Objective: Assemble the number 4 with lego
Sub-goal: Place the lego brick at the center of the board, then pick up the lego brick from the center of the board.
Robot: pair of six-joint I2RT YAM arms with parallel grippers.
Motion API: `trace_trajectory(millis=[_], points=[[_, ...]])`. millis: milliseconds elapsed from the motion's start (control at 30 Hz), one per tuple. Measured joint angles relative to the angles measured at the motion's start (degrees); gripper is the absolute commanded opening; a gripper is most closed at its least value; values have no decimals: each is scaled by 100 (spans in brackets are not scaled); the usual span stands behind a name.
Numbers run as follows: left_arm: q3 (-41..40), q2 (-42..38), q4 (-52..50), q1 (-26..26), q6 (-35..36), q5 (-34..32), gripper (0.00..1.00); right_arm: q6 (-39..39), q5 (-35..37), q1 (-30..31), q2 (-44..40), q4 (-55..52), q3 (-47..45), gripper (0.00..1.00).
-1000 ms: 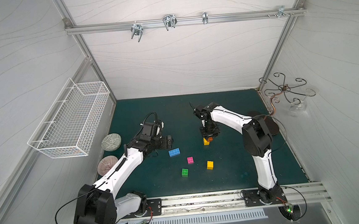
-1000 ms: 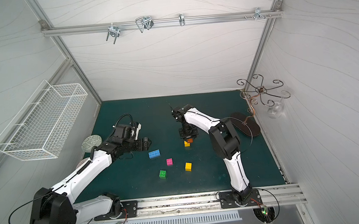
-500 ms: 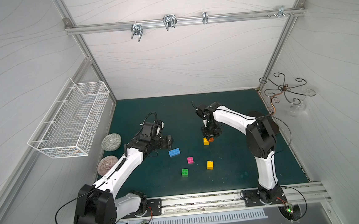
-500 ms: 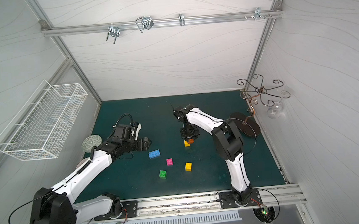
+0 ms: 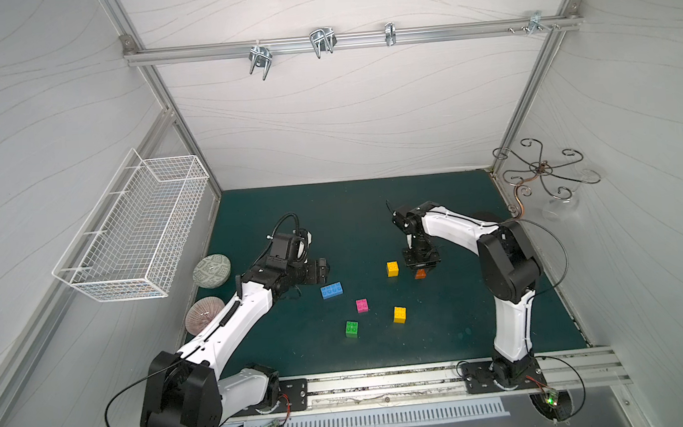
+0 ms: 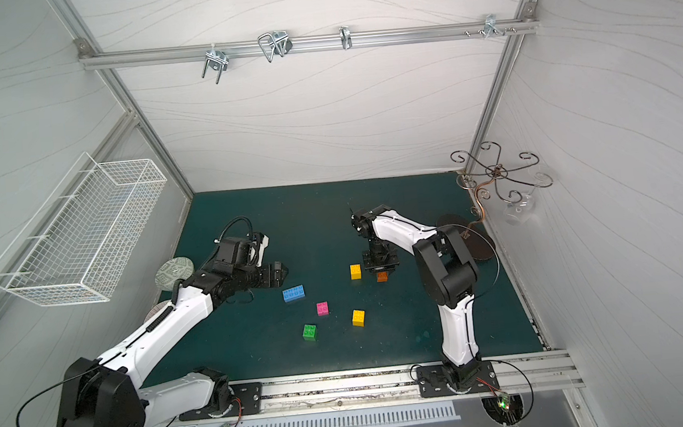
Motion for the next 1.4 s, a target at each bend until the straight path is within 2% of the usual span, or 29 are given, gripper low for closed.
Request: trace_trajectory(millis=[333, 700, 1133, 1400], points=[[0, 0, 0, 0, 0, 0, 91, -33, 15, -39, 81, 334, -131, 49], [0, 0, 0, 0, -2, 0, 91, -28, 15, -46, 66, 516, -350, 43], [0, 0, 2, 0, -2, 2, 91, -52, 15, -46, -428, 896, -675, 43], [0, -4, 0, -7, -2, 2, 91, -55, 13, -46, -439, 1060, -765, 41]])
